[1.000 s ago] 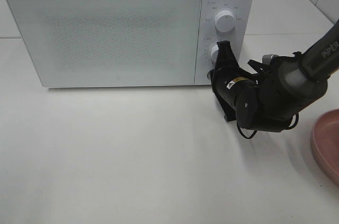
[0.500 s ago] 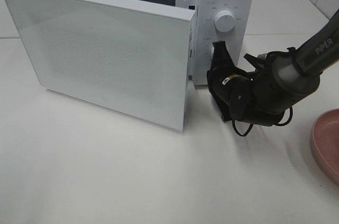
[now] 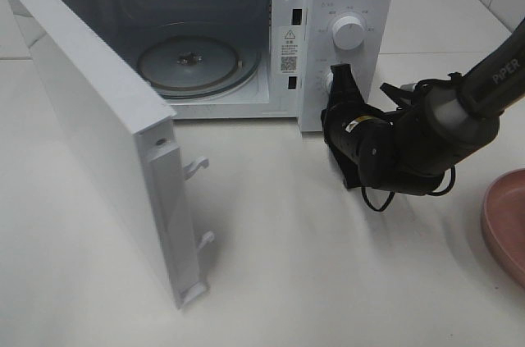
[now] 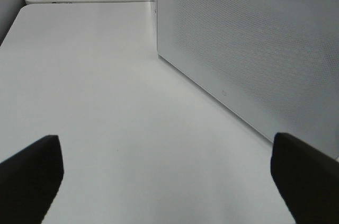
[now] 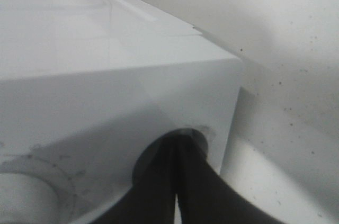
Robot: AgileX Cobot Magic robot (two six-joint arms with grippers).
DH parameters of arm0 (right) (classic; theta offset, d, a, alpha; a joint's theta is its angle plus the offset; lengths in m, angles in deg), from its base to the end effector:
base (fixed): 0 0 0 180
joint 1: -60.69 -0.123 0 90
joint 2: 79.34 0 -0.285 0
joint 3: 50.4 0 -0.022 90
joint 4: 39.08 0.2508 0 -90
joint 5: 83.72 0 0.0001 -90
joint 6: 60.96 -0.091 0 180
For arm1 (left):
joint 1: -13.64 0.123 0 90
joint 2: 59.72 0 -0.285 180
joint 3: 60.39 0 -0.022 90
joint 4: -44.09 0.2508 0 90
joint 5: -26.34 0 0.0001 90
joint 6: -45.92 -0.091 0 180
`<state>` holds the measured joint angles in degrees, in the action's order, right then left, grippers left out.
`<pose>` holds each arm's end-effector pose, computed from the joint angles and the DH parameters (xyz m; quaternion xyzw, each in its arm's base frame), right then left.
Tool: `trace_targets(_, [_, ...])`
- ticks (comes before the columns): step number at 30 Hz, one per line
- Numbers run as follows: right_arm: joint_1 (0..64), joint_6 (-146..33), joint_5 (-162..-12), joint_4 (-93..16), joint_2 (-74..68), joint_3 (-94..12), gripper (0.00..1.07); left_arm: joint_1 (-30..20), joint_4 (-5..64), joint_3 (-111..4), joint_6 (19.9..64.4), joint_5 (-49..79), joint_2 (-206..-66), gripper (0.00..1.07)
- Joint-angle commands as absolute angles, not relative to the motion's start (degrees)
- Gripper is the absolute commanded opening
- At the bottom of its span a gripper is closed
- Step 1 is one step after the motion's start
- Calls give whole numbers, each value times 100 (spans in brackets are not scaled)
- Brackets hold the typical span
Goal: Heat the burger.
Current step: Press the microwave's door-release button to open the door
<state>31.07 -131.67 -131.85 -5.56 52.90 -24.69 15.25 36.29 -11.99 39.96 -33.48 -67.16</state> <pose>0.3499 0.1559 0.0746 0.5380 0.6351 0.3810 0.4026 -0.0055 -0.0108 0.2800 0.0344 0.8438 -0.0328 0.5345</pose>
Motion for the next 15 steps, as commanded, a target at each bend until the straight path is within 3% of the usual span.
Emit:
trace_targets(1, [3262,-13373,-14366,-791,5129,-2560,0,1536,3595,-1176,4036,-3308,-6613,100])
trace_targets(15, [3193,-13625,-13002,-1387,4602,-1718,0,1536,3595,-1176,4036,-3308,-6613,100])
